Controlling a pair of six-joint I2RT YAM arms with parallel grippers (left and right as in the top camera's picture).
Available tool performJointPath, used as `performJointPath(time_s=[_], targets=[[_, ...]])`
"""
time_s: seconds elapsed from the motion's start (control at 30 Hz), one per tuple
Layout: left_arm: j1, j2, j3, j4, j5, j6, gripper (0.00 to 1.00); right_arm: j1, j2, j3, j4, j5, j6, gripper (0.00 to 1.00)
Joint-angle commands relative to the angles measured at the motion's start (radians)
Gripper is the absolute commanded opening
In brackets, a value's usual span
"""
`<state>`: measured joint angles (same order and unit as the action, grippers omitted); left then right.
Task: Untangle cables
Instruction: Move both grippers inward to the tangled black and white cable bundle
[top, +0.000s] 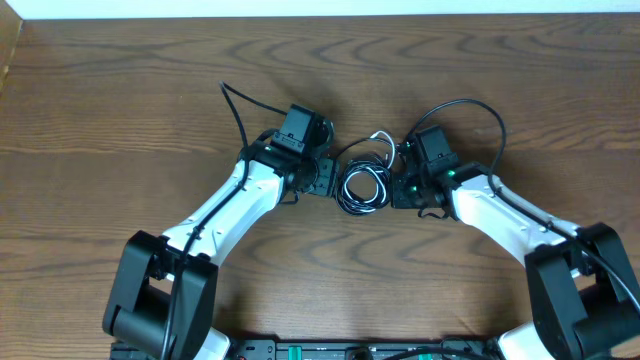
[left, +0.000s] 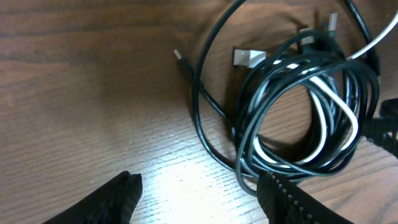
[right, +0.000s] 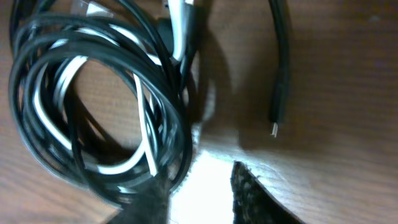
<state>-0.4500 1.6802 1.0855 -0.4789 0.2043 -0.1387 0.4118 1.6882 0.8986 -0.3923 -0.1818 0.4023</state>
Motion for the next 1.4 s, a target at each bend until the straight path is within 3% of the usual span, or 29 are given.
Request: performJointPath(time_s=[0.0,0.03,0.07,0.17,0.27,0.5,0.63,0.83,0.9,1.0,1.03,1.1,1.2,1.37], targets=[[-0.002,0.014,0.014,-0.010,0.031,-0.006,0.65,0.009,0.018,0.010,0.045,0.018,0.050,0.19],[-0.002,0.014,0.014,-0.010,0.042,-0.006,0.65,0.009,0.018,0.010,0.062,0.016,0.050,0.16],[-0.002,0.013,0.014,-0.013,0.047,-0.006,0.65,0.009,0.018,0.010,0.099,-0.006,0.050,0.01],[-0.002,0.013,0.014,-0.044,0.054,-0.006,0.65,0.009,0.018,0.010,0.120,-0.065,0.049,0.01],[-0.002,0.014,0.013,-0.054,0.112,-0.006,0.84,0.009,0.001,0.010,0.091,-0.109,0.034,0.01],[-0.002,0.014,-0.003,-0.050,0.152,-0.005,0.85,0.007,-0.315,0.047,-0.114,-0.023,0.027,0.01],[-0.002,0.014,-0.003,-0.015,0.363,-0.005,0.83,0.007,-0.423,0.047,-0.138,-0.015,0.043,0.01],[-0.023,0.014,-0.003,0.101,0.678,0.043,0.86,0.008,-0.424,0.047,-0.051,-0.149,0.055,0.01],[-0.023,0.014,-0.003,0.109,0.632,0.043,0.86,0.008,-0.424,0.047,-0.077,-0.077,0.056,0.01],[-0.023,0.014,-0.003,0.091,0.500,-0.003,0.86,0.008,-0.424,0.047,-0.267,0.195,0.086,0.05],[-0.023,0.015,-0.003,0.083,0.484,-0.006,0.86,0.007,-0.424,0.047,-0.342,0.310,0.117,0.20],[-0.030,0.017,-0.003,0.082,0.479,-0.007,0.86,0.002,-0.424,0.047,-0.406,0.443,0.140,0.34],[-0.068,0.038,-0.003,0.082,0.325,-0.045,0.86,-0.012,-0.424,0.047,-0.380,0.390,0.136,0.47],[-0.149,0.107,-0.003,0.185,0.117,-0.066,0.84,-0.012,-0.424,0.047,-0.337,0.282,0.080,0.47]])
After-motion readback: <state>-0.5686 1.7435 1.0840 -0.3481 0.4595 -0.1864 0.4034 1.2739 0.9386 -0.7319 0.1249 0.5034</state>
